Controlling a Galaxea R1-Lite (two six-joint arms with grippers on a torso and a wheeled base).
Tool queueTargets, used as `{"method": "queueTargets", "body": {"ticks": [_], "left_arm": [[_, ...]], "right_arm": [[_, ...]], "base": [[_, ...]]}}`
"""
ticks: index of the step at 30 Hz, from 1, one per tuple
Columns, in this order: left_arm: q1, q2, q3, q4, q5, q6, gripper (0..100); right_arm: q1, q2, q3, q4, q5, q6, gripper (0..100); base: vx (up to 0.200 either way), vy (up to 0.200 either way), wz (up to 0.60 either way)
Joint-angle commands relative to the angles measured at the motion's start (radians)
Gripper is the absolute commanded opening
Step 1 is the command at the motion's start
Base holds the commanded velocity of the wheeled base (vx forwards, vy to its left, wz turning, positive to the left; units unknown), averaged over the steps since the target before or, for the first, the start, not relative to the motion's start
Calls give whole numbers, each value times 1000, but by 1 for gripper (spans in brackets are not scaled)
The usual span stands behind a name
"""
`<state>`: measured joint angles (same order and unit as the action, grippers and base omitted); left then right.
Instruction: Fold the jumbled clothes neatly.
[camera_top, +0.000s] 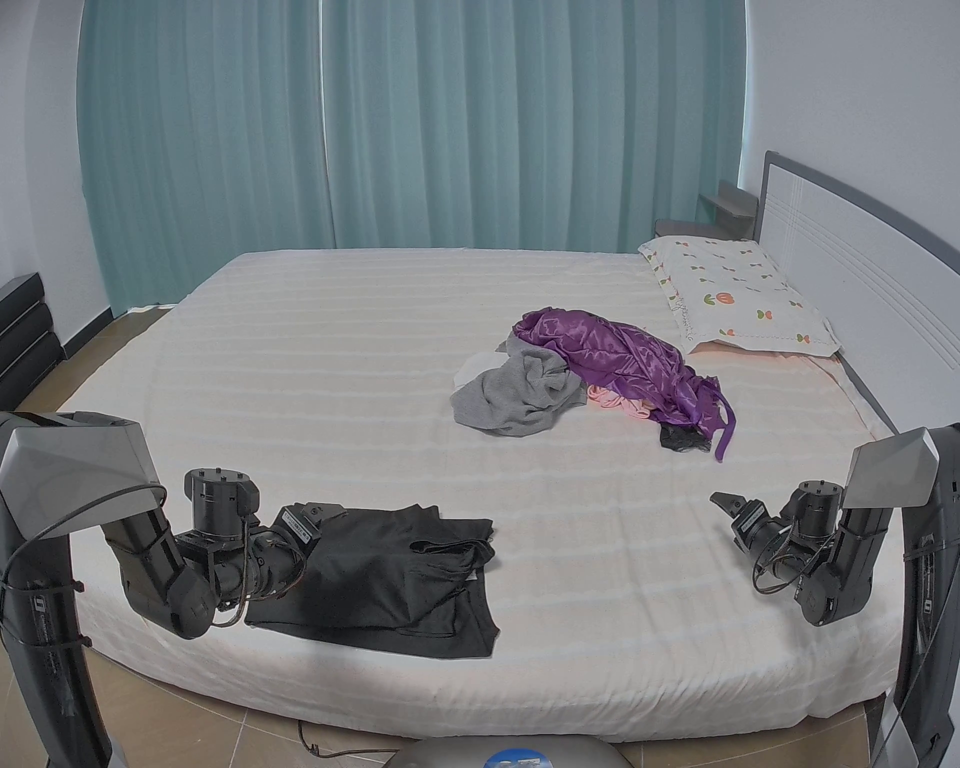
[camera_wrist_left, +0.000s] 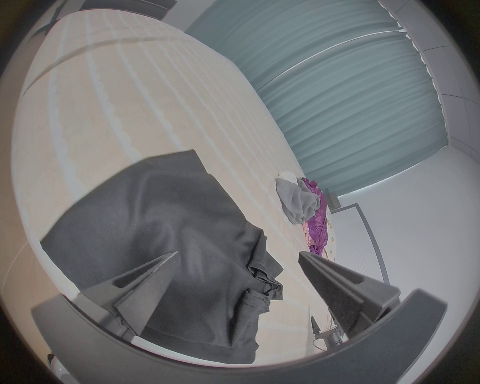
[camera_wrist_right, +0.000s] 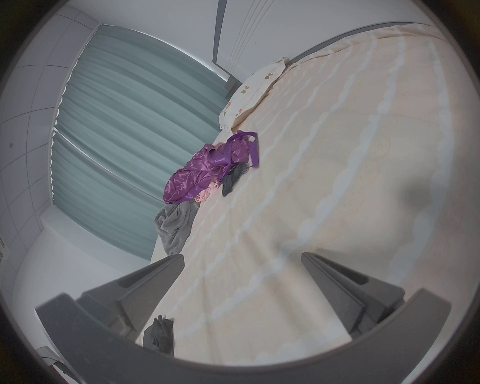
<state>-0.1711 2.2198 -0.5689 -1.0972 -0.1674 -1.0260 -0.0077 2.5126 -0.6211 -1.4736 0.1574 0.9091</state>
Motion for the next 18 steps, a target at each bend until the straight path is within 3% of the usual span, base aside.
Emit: {"method": "queueTargets", "body": {"ticks": [1,11,16,18], "left_arm": [[2,4,1,0,0,0,100],[2,9,-9,4,-1,0,100],[1,18,-14,2,-1,0,100],[1,18,-14,2,-1,0,100]], "right_arm": [[-2,-1,-3,-1,1,1,100],[11,-8,-11,3,1,-3,100],[109,-35,11,10,-16,-69,100],[109,-35,11,10,-16,-69,100]], "base": [[0,200,0],[0,200,0],[0,200,0],[0,200,0]]}}
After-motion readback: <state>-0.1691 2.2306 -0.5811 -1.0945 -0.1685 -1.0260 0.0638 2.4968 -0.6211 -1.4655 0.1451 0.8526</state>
